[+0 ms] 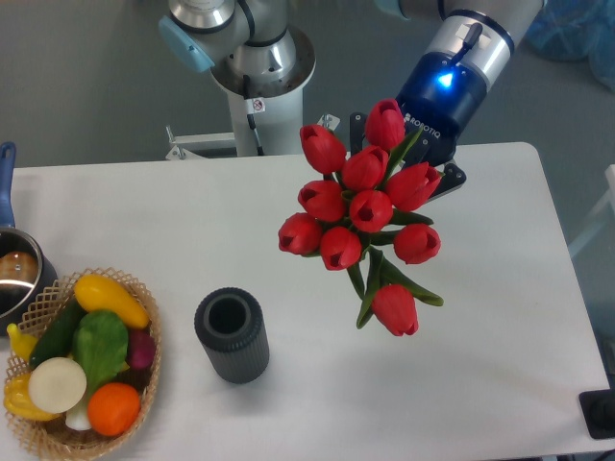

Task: Insert the flowers into the vase
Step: 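Carry the red tulip bunch over the grey vase with the gripper, then lower the tulip stems into the vase opening with the gripper, then push the tulip bunch further down into the vase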

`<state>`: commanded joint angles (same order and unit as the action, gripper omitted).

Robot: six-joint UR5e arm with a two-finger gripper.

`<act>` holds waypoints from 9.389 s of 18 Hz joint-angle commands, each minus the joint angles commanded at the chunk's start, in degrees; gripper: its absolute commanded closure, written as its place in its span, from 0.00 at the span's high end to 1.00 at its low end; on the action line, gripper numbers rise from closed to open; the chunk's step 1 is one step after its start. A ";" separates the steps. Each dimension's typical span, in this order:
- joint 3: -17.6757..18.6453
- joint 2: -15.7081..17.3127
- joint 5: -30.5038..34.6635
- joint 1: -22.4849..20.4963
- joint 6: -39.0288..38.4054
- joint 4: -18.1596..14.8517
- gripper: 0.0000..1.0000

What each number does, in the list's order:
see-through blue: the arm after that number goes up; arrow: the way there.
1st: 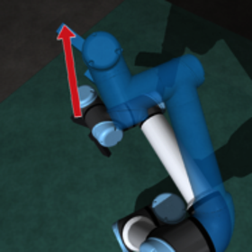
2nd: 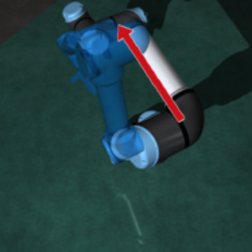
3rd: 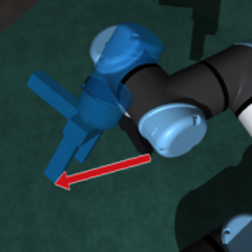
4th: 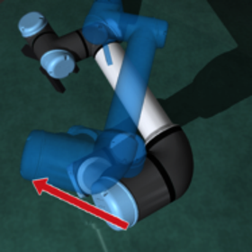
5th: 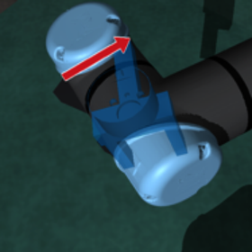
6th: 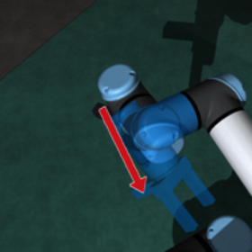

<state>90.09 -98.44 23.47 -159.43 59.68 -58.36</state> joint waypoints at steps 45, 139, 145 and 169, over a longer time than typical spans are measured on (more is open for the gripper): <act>12.92 -6.94 -28.74 7.91 16.96 9.23 0.23; 17.66 -19.68 -26.37 10.28 31.10 9.32 0.25; 18.54 -20.13 -26.46 10.72 33.22 9.32 0.26; 18.46 -20.30 -23.12 10.20 33.40 9.32 0.26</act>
<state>108.54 -118.74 0.35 -149.24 93.08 -49.04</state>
